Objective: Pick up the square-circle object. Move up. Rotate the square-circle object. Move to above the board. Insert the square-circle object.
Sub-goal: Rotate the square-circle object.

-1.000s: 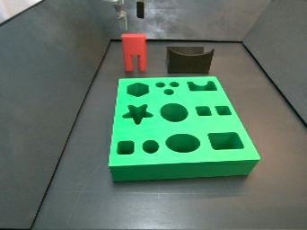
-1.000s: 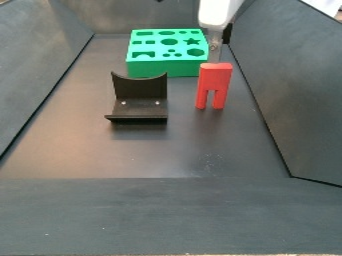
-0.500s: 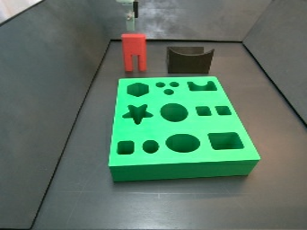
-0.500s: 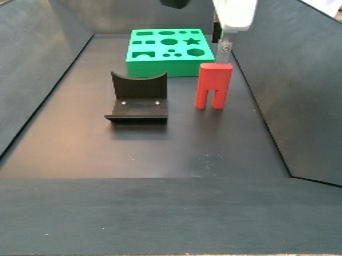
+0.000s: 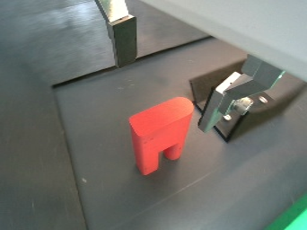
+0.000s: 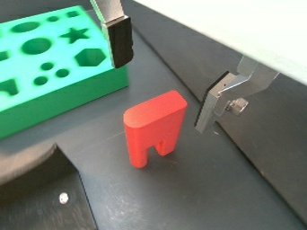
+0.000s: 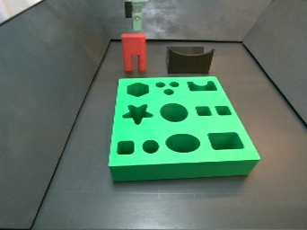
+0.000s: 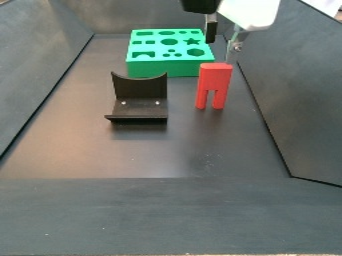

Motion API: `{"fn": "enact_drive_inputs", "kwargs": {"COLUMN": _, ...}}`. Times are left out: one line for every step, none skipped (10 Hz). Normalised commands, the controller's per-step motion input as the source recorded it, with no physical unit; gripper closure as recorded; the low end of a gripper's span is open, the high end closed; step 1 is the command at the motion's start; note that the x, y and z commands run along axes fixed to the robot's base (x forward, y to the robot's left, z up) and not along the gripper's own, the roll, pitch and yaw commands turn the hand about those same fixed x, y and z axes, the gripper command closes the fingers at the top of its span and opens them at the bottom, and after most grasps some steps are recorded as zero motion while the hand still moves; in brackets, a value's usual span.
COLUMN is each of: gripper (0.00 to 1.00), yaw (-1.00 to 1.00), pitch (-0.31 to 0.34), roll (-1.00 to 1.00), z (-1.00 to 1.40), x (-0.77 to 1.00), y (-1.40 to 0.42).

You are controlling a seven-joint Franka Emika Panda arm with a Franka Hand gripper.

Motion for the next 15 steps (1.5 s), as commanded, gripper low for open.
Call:
{"fn": "enact_drive_inputs", "kwargs": {"gripper": 0.00, "yaw": 1.00, "pitch": 0.009, "roll": 0.00, "z": -0.03, "x": 0.03, "y": 0.00}}
{"fn": "enact_drive_inputs", "kwargs": {"gripper": 0.00, "yaw": 1.00, "pitch": 0.009, "roll": 0.00, "z": -0.03, "x": 0.03, "y": 0.00}}
{"fn": "enact_drive_inputs", "kwargs": {"gripper": 0.00, "yaw": 1.00, "pitch": 0.010, "roll": 0.00, "z": -0.03, "x": 0.03, "y": 0.00}}
{"fn": "enact_drive_inputs", "kwargs": {"gripper": 0.00, "yaw": 1.00, "pitch": 0.011, "roll": 0.00, "z": -0.03, "x": 0.03, "y": 0.00}}
{"fn": "enact_drive_inputs", "kwargs": {"gripper": 0.00, "yaw": 1.00, "pitch": 0.011, "roll": 0.00, "z": -0.03, "x": 0.03, "y": 0.00}}
{"fn": "enact_drive_inputs", "kwargs": {"gripper": 0.00, "yaw": 1.00, "pitch": 0.012, "roll": 0.00, "z": -0.03, "x": 0.03, "y": 0.00}}
{"fn": "enact_drive_inputs", "kwargs": {"gripper": 0.00, "yaw": 1.00, "pitch": 0.013, "roll": 0.00, "z": -0.03, "x": 0.03, "y": 0.00}}
{"fn": "enact_drive_inputs", "kwargs": {"gripper": 0.00, "yaw": 1.00, "pitch": 0.014, "roll": 0.00, "z": -0.03, "x": 0.03, "y": 0.00}}
{"fn": "enact_drive_inputs", "kwargs": {"gripper": 0.00, "yaw": 1.00, "pitch": 0.015, "roll": 0.00, "z": -0.03, "x": 0.03, "y": 0.00}}
{"fn": "enact_drive_inputs", "kwargs": {"gripper": 0.00, "yaw": 1.00, "pitch": 0.017, "roll": 0.00, "z": -0.03, "x": 0.03, "y": 0.00}}
{"fn": "enact_drive_inputs", "kwargs": {"gripper": 0.00, "yaw": 1.00, "pitch": 0.019, "roll": 0.00, "z": -0.03, "x": 0.03, "y": 0.00}}
{"fn": "enact_drive_inputs", "kwargs": {"gripper": 0.00, "yaw": 1.00, "pitch": 0.021, "roll": 0.00, "z": -0.03, "x": 0.03, "y": 0.00}}
{"fn": "enact_drive_inputs", "kwargs": {"gripper": 0.00, "yaw": 1.00, "pitch": 0.025, "roll": -0.01, "z": -0.02, "x": 0.03, "y": 0.00}}
{"fn": "enact_drive_inputs", "kwargs": {"gripper": 0.00, "yaw": 1.00, "pitch": 0.028, "roll": -0.01, "z": -0.02, "x": 0.03, "y": 0.00}}
{"fn": "enact_drive_inputs", "kwargs": {"gripper": 0.00, "yaw": 1.00, "pitch": 0.036, "roll": -0.01, "z": -0.02, "x": 0.03, "y": 0.00}}
